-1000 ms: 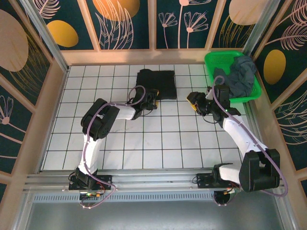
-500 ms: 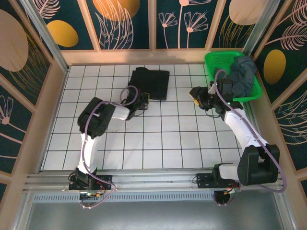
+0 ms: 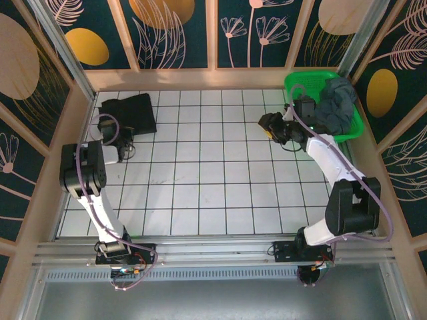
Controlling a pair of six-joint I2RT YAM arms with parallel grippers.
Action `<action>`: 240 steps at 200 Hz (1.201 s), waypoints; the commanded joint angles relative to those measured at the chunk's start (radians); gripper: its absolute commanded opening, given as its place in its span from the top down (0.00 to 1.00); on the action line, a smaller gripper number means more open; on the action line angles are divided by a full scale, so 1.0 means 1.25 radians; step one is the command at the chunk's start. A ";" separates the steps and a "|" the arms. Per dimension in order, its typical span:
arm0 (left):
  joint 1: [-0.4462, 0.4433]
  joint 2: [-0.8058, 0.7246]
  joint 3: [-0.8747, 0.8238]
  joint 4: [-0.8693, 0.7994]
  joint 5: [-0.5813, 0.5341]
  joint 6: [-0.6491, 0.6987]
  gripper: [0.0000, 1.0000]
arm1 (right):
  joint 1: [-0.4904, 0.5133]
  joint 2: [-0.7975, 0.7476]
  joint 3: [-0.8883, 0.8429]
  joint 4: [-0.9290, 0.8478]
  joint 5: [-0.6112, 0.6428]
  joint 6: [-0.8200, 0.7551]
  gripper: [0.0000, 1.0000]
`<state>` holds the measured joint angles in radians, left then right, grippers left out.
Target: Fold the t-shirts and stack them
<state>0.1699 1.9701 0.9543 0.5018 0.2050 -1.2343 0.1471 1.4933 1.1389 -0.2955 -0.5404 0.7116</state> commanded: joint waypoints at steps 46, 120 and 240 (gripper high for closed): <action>0.080 0.007 0.071 -0.214 0.042 0.419 1.00 | 0.066 0.029 0.054 0.059 -0.089 -0.058 0.54; 0.103 -0.053 0.147 -0.372 0.039 0.418 0.34 | 0.098 -0.031 -0.050 0.268 -0.135 -0.016 0.44; -0.140 -0.551 -0.084 -0.488 -0.572 0.323 0.01 | -0.043 -0.291 -0.260 0.257 0.674 -0.113 0.01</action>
<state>0.0429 1.3193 0.9684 -0.0460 -0.1387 -0.8848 0.1017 1.2636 1.0092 -0.1196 -0.0769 0.6693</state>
